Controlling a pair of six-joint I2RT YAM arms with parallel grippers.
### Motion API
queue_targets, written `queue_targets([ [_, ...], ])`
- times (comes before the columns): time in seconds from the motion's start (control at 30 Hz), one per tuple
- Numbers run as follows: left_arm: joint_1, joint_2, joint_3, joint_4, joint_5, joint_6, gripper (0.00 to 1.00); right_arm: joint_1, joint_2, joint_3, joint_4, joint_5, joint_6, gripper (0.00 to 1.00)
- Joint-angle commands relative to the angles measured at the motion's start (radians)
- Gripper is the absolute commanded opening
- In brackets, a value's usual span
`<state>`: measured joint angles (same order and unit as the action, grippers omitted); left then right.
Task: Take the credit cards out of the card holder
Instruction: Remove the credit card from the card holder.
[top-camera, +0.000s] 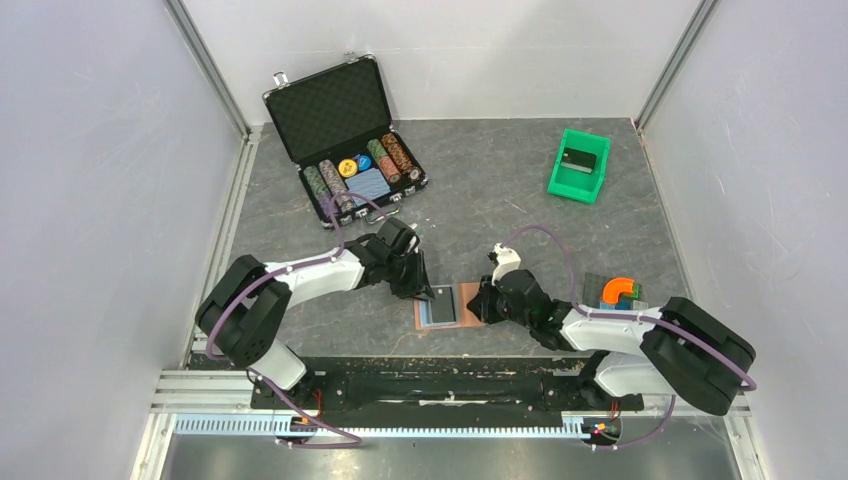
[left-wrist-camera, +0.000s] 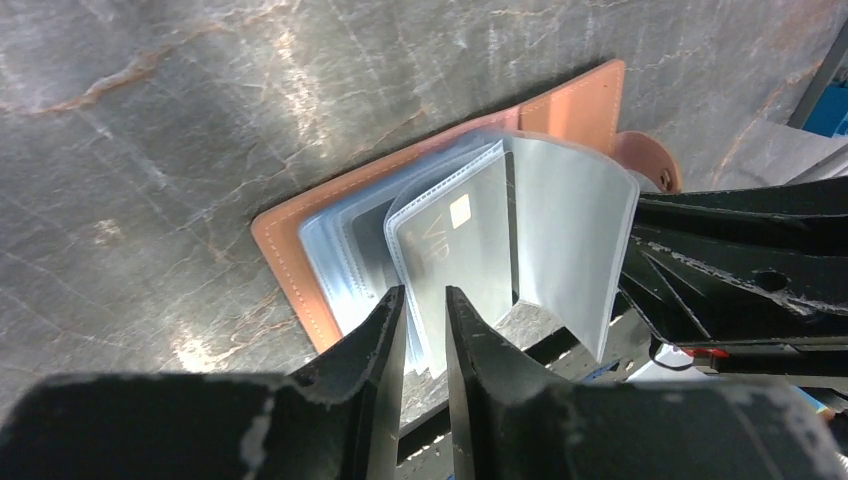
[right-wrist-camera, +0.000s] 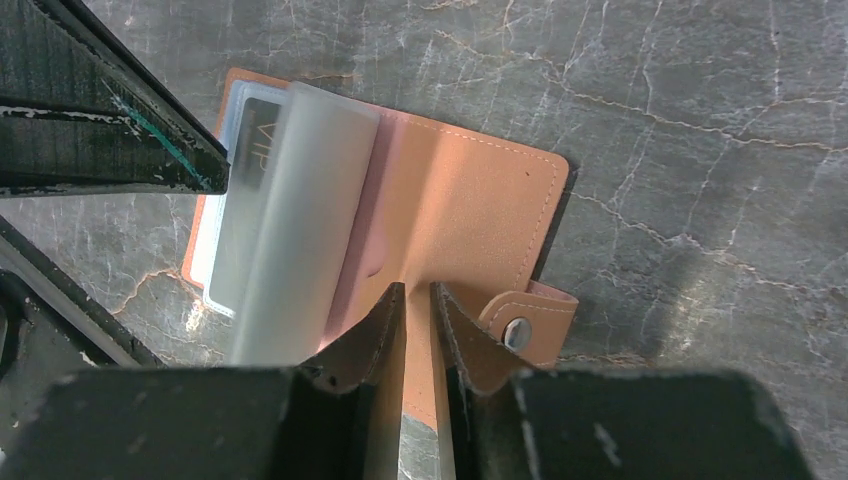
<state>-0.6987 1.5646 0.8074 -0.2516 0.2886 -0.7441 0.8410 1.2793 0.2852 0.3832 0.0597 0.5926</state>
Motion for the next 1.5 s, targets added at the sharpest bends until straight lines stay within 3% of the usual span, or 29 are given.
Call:
queue_targets([
  [0.0,-0.027,0.006,0.058,0.006,0.004,-0.024,0.28,-0.008,-0.021,-0.010,-0.030,0.022,-0.013,0.17],
  [0.7,-0.057,0.044,0.085,0.005,-0.017,-0.024,0.28,-0.005,-0.236,0.138,-0.166,-0.049,0.000,0.24],
  [1.17,-0.065,0.042,0.085,0.002,-0.020,-0.028,0.28,0.042,-0.096,0.192,-0.099,-0.148,0.079,0.22],
  [1.47,-0.067,0.028,0.081,-0.028,-0.046,-0.025,0.28,0.037,-0.024,0.215,-0.303,0.045,0.059,0.22],
])
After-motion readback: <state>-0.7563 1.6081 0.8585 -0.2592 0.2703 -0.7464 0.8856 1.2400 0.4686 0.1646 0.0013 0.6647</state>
